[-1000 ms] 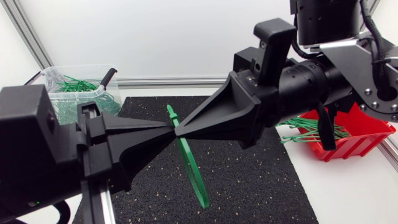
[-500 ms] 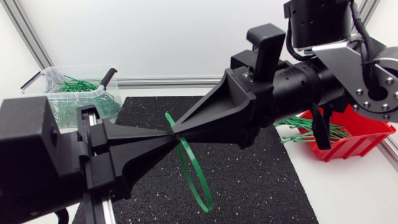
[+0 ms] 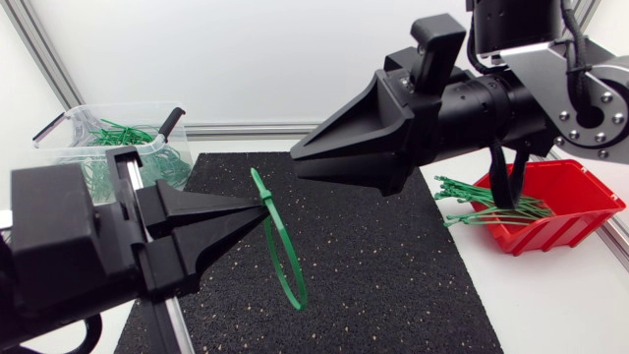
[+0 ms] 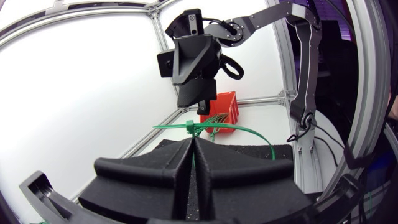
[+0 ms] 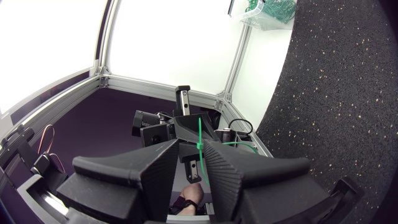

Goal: Take a green cable tie from the red box, thread the tail through the head to close it, then place it in the transparent bin on the left.

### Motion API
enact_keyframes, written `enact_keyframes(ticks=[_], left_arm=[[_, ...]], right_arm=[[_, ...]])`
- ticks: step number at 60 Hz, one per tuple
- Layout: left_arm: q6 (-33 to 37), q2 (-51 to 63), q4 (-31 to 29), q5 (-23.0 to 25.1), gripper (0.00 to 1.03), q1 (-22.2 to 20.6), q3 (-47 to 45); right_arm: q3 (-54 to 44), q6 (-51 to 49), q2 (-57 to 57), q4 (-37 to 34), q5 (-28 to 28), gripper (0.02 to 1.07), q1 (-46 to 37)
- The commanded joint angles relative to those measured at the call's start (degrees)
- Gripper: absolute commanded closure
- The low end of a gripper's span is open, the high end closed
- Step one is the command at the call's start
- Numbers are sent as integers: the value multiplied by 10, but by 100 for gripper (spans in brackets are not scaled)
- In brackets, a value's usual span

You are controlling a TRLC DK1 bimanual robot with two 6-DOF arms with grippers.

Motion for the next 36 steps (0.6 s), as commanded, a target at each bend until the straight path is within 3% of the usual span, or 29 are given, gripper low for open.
enact_keyframes(ticks=[1,17,36], left_arm=[[49,0,-5,-15,99,-9,-8],[123,5,-22,-73,99,-41,0],[152,10,-29,-83,99,-50,8]], right_arm=[[14,-34,26,6,-1,72,3],[33,-90,53,4,6,72,28],[32,-134,64,-19,19,72,72]])
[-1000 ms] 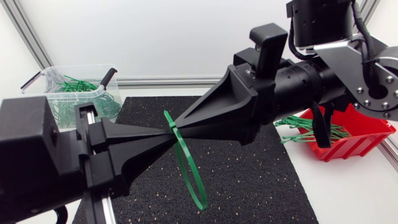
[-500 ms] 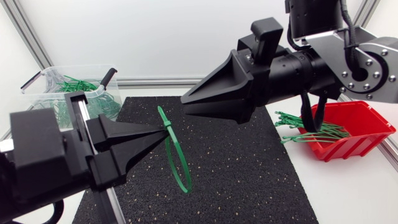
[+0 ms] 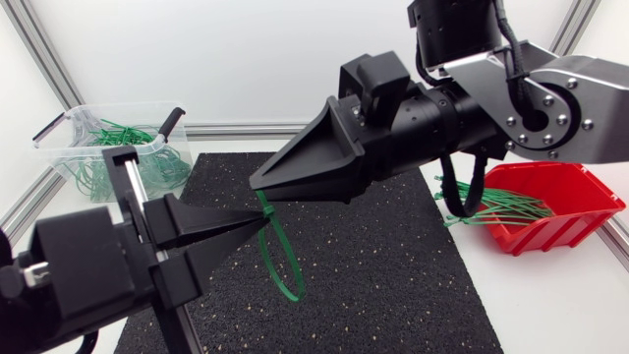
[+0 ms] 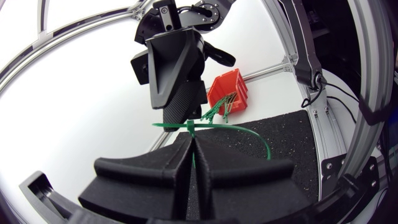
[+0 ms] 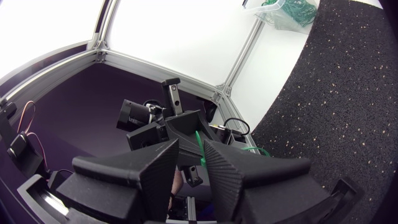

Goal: Take a green cable tie from the red box, thread the tail through the head to close it, then place it in the transparent bin on the left.

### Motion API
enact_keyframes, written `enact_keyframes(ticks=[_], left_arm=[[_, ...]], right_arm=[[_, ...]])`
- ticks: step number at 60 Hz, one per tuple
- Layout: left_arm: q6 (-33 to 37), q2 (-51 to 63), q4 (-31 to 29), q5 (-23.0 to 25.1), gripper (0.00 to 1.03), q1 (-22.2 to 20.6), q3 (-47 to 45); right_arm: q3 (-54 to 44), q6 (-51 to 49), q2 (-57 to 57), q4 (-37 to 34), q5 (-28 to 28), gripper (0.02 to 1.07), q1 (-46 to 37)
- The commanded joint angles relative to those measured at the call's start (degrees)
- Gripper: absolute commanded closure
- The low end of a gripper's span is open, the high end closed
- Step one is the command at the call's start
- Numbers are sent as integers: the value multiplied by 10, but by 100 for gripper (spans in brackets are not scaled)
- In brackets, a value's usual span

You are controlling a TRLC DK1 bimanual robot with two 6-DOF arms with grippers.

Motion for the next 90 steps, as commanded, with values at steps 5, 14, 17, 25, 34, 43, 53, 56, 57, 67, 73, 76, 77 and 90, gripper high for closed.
enact_keyframes(ticks=[5,14,17,25,34,43,53,56,57,67,73,76,77,90], left_arm=[[23,7,-4,-6,99,-8,8],[24,5,-12,-10,99,-12,13],[24,5,-12,-10,99,-15,13],[24,4,-12,-28,99,-33,13],[24,2,-14,-58,99,-65,11],[20,2,-15,-87,99,-101,12],[11,9,-16,-106,99,-138,13],[11,12,-16,-115,99,-143,12],[11,13,-15,-117,99,-143,11],[9,21,-11,-120,99,-143,9],[4,23,-11,-121,99,-143,10],[0,23,-10,-121,99,-143,10],[-1,24,-10,-121,99,-143,10],[-15,31,-12,-132,98,-98,25]], right_arm=[[5,-30,13,-22,5,72,14],[4,-58,9,-46,14,77,14],[4,-63,5,-52,17,85,14],[2,-71,-8,-54,29,101,9],[2,-71,-15,-56,29,101,0],[12,-70,-12,-56,29,101,-9],[24,-72,4,-52,36,101,-15],[27,-71,10,-48,37,101,-16],[29,-71,12,-49,37,101,-16],[25,-74,19,-49,37,101,-15],[23,-75,20,-49,37,101,-20],[20,-78,20,-49,37,101,-24],[18,-79,19,-50,37,101,-24],[-21,-132,0,-50,85,67,-25]])
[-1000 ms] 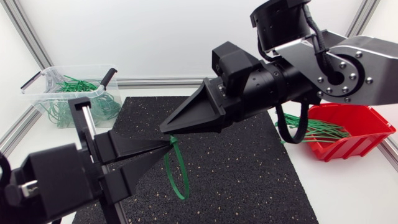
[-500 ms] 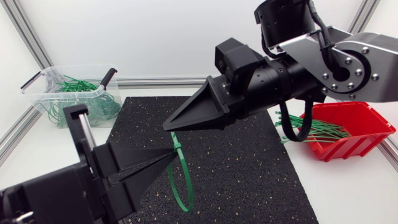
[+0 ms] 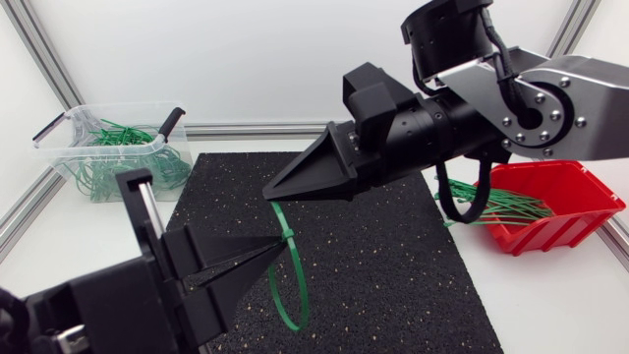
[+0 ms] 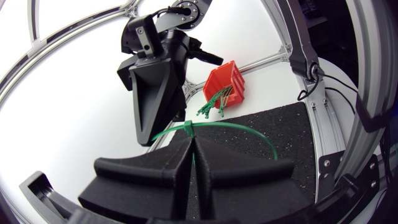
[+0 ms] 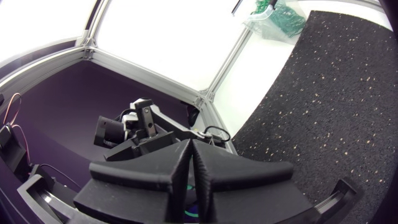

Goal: Take a green cable tie from the red box, thread the tail through the head to close it, then place it in the transparent bin on the left.

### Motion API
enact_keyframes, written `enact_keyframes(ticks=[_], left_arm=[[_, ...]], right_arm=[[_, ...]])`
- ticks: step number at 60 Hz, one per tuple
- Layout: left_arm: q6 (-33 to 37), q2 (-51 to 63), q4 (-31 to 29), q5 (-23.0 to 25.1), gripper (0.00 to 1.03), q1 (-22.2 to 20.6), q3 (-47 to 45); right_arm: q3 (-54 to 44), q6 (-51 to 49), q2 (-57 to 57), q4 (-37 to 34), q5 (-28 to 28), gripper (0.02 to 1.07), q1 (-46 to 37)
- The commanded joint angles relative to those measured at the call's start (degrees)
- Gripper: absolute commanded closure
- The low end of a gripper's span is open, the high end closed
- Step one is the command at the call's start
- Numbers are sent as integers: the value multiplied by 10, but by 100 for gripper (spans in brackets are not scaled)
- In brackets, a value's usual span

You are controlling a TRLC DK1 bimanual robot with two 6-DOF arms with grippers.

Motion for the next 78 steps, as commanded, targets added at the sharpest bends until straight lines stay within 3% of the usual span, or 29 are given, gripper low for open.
enact_keyframes(ticks=[1,3,6,9,12,16,26,34,39,46,55,57,59,61,62,64,78], left_arm=[[-10,7,-1,7,98,35,20],[-10,7,-1,13,98,66,20],[-9,7,3,48,98,143,19],[-13,10,4,101,98,216,24],[-25,19,-3,163,98,301,38],[-27,34,2,210,99,402,53],[-51,121,39,267,99,623,131],[-103,231,77,276,99,745,224],[-161,308,64,276,99,811,304],[-187,407,35,263,99,851,395],[-184,497,11,198,98,852,451],[-182,521,-25,189,89,850,473],[-178,542,-61,176,72,846,492],[-176,559,-81,160,50,841,503],[-176,565,-89,149,31,838,506],[-176,574,-101,135,4,833,512],[-194,516,-129,112,3,815,459]], right_arm=[[-25,-33,-8,6,32,60,-11],[-29,-39,-9,4,44,49,-11],[-38,-58,-13,0,67,21,-12],[-44,-76,-13,-3,87,7,-16],[-51,-98,-13,-3,114,6,-22],[-59,-119,-14,-3,124,6,-33],[-77,-143,-22,-3,152,6,-53],[-95,-151,-44,-3,171,6,-50],[-105,-151,-57,-3,176,6,-49],[-118,-151,-79,-3,178,6,-49],[-134,-151,-105,-10,182,6,-52],[-136,-151,-110,-12,182,6,-53],[-140,-152,-117,-13,182,6,-56],[-142,-152,-124,-15,182,6,-57],[-143,-153,-127,-17,183,6,-57],[-144,-158,-133,-23,184,6,-59],[-155,-209,-171,-45,209,6,-117]])
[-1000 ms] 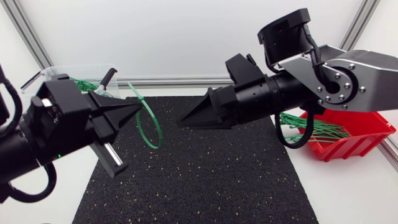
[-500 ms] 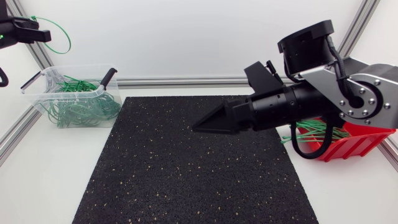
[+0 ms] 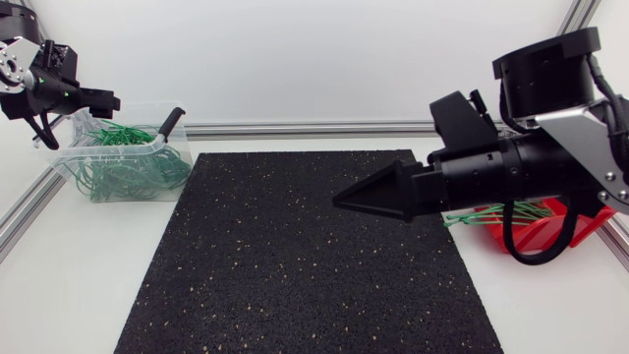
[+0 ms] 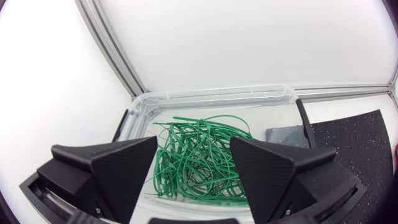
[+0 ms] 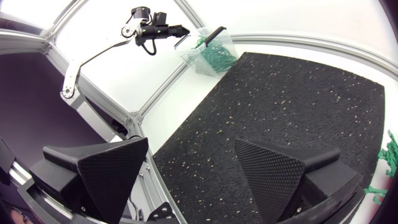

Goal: Take a green cable tie from the red box, thread the tail through the head to close it, then place it in the transparent bin on the left.

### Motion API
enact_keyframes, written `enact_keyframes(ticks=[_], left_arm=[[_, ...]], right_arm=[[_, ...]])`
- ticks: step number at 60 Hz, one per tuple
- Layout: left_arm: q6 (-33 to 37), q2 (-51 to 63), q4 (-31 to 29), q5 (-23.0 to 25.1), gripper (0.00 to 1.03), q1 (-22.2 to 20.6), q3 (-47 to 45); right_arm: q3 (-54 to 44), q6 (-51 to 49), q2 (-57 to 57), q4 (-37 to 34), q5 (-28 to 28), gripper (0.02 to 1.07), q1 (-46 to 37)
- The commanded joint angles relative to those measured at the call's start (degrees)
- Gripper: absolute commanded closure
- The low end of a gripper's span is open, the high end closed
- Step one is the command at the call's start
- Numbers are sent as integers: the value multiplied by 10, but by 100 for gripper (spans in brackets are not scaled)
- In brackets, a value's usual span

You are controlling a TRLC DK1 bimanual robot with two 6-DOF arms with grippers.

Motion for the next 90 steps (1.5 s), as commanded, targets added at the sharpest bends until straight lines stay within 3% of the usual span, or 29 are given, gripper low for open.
enact_keyframes(ticks=[1,9,16,30,42,56,64,90], left_arm=[[-21,-53,-3,-7,3,-9,-29],[-57,-112,-32,-6,3,-22,-84],[-85,-169,-50,-3,3,-32,-136],[-101,-302,-54,-3,4,-67,-249],[-113,-414,-32,-4,4,-109,-349],[-111,-509,16,-5,4,-127,-467],[-106,-580,66,-5,4,-127,-542],[-110,-753,96,7,4,-139,-662]], right_arm=[[-21,-39,-16,-8,19,6,-27],[-36,-84,-37,-12,62,6,-81],[-57,-129,-70,-13,138,6,-110],[-99,-195,-143,-8,203,6,-197],[-143,-238,-200,8,248,6,-262],[-214,-247,-296,50,287,6,-314],[-262,-246,-358,80,313,6,-318],[-367,-193,-480,140,372,6,-283]])
